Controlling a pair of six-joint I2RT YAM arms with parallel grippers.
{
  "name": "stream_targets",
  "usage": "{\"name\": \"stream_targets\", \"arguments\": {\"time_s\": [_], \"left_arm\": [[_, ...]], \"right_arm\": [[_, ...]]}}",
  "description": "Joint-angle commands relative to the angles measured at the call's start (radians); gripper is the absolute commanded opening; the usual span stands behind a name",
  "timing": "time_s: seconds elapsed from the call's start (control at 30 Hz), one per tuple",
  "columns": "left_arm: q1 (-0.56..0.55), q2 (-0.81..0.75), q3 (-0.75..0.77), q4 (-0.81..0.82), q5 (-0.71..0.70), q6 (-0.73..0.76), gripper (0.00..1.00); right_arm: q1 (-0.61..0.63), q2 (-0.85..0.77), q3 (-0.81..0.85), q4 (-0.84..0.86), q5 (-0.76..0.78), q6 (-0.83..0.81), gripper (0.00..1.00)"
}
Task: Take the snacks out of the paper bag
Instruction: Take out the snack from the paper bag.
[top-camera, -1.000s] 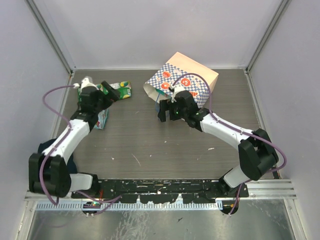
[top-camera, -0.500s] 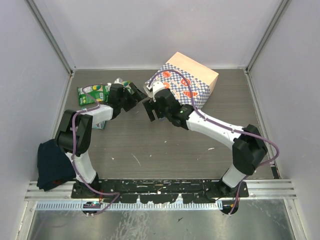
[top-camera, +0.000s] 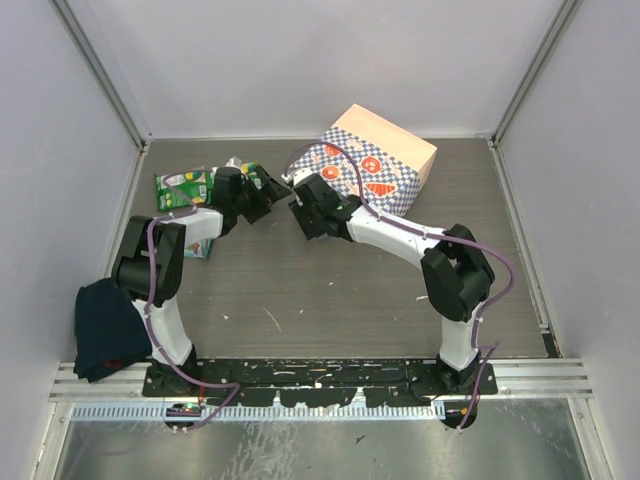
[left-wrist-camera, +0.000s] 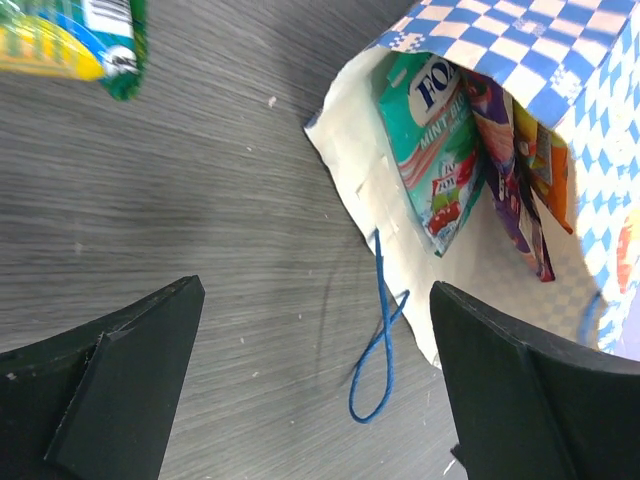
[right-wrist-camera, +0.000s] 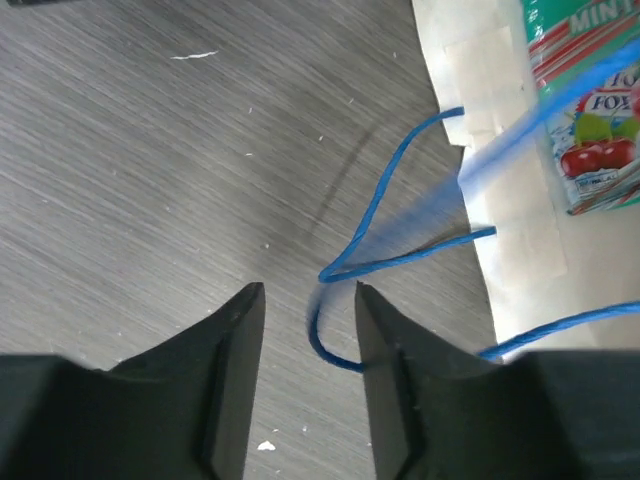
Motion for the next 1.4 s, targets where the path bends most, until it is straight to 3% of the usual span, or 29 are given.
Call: {"name": "stream_targets", "arguments": {"time_s": [0.0, 0.03, 0.07, 0.1, 0.3, 0.47, 0.73, 1.37], "left_arm": [[0.029, -0.006, 0.043, 0.054, 0.038, 0.014, 0.98], [0.025, -0.005, 0.049, 0.053, 0.044, 0.014, 0.98], [0.022, -0.001, 0.056, 0.054, 0.051, 0.01, 0.98], [0.015, 0.004, 0.064, 0.054, 0.055, 0.006, 0.98], [-0.065, 0.042, 0.094, 0.117, 0.098, -0.081, 0.98], [-0.111, 0.097, 0.09, 0.277, 0.119, -0.229, 0.75], [-0.172, 0.216, 0.22, 0.247, 0.022, -0.307, 0.59], [-0.286, 0.4, 0.477, -0.012, -0.442, -0.285, 0.65]], "right_arm": [[-0.01, -0.042, 0.029, 0.003, -0.073, 0.026, 0.3], [-0.011, -0.055, 0.022, 0.011, -0.079, 0.026, 0.14], [-0.012, -0.072, 0.016, 0.018, -0.083, 0.026, 0.04], [-0.012, -0.091, 0.01, 0.024, -0.084, 0.026, 0.01], [-0.06, -0.231, -0.047, 0.093, -0.107, 0.073, 0.01], [-0.154, -0.357, -0.111, 0.172, -0.183, 0.161, 0.0], [-0.196, -0.359, -0.07, 0.172, -0.238, 0.184, 0.0], [-0.195, -0.355, -0.132, 0.3, -0.362, 0.334, 0.01]]}}
